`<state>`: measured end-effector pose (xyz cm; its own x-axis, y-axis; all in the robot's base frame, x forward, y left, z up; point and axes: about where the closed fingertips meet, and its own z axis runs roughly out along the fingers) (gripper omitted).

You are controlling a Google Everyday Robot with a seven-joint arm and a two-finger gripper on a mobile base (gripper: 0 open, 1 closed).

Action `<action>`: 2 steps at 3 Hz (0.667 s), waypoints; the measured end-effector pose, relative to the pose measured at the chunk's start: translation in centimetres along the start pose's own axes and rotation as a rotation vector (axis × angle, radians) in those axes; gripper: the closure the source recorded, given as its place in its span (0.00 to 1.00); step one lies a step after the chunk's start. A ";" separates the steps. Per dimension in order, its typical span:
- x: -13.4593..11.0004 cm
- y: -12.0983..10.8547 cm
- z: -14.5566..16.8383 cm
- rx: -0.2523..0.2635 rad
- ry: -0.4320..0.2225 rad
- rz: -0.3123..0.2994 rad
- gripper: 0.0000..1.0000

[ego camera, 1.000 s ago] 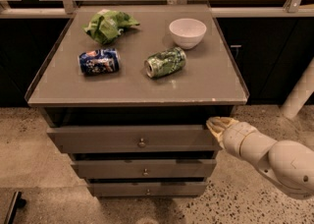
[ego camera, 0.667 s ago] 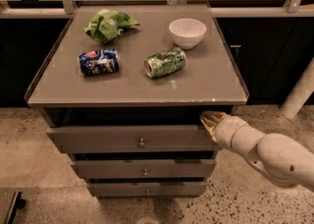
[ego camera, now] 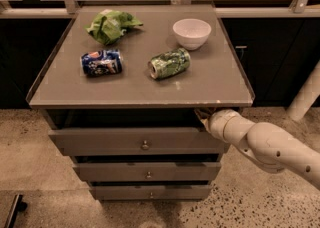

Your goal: Open top drawer

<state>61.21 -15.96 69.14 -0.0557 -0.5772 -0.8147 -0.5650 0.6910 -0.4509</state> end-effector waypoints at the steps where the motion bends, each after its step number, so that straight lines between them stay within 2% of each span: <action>1: 0.5 1.4 0.4 -0.068 0.038 0.001 1.00; 2: 0.6 1.7 0.2 -0.093 0.053 0.010 1.00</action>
Offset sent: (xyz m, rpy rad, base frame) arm -0.0495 0.0162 -0.0655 0.0030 0.3256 0.1491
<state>60.34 -15.04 67.83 -0.1045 -0.5943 -0.7974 -0.6379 0.6552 -0.4047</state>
